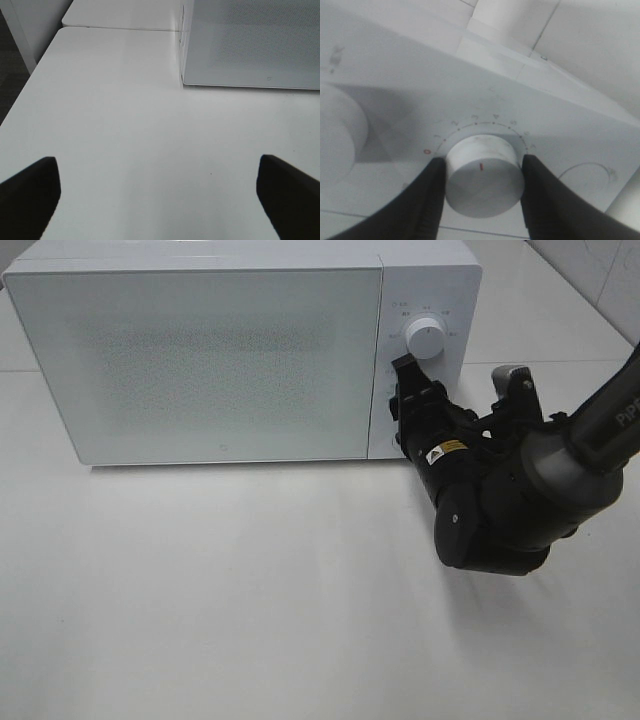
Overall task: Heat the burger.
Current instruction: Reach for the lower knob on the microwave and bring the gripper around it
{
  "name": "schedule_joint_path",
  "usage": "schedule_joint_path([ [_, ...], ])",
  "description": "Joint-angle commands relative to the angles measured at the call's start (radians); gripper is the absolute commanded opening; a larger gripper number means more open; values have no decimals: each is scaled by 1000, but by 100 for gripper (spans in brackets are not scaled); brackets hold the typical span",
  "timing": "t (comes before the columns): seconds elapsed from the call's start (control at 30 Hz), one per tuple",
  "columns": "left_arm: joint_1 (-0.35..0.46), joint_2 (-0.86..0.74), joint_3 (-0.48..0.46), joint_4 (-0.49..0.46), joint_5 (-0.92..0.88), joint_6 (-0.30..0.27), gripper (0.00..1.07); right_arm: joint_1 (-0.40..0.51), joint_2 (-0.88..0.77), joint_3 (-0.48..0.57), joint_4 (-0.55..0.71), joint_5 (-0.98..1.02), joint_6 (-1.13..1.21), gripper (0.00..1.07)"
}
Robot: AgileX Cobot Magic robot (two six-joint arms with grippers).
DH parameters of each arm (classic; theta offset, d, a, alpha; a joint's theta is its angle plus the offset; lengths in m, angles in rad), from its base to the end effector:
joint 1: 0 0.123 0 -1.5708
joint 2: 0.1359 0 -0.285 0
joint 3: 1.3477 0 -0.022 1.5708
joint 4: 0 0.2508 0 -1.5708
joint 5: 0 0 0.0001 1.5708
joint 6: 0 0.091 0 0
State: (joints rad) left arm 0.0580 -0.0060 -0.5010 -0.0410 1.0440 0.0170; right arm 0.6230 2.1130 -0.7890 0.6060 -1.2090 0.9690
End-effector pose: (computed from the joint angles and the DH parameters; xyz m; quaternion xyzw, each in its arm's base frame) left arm -0.0050 -0.0035 0.2790 -0.0167 0.8466 -0.0005 0.5319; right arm 0.3194 0.1698 0.1076 0.3840 0.6275 0.3871 0.5559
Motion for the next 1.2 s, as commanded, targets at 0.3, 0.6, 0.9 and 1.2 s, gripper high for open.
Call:
schedule_joint_path([
  [0.3, 0, -23, 3, -4, -7, 5, 100, -4, -18, -25, -18, -179, 497, 2],
  [0.6, 0, -23, 3, -4, -7, 5, 100, -4, -18, -23, -10, -179, 570, 2],
  [0.9, 0, -23, 3, -4, -7, 5, 100, -4, -18, -23, -10, -179, 554, 4],
  [1.2, 0, -23, 3, -4, -7, 5, 100, -4, -18, -23, 37, -179, 519, 11],
])
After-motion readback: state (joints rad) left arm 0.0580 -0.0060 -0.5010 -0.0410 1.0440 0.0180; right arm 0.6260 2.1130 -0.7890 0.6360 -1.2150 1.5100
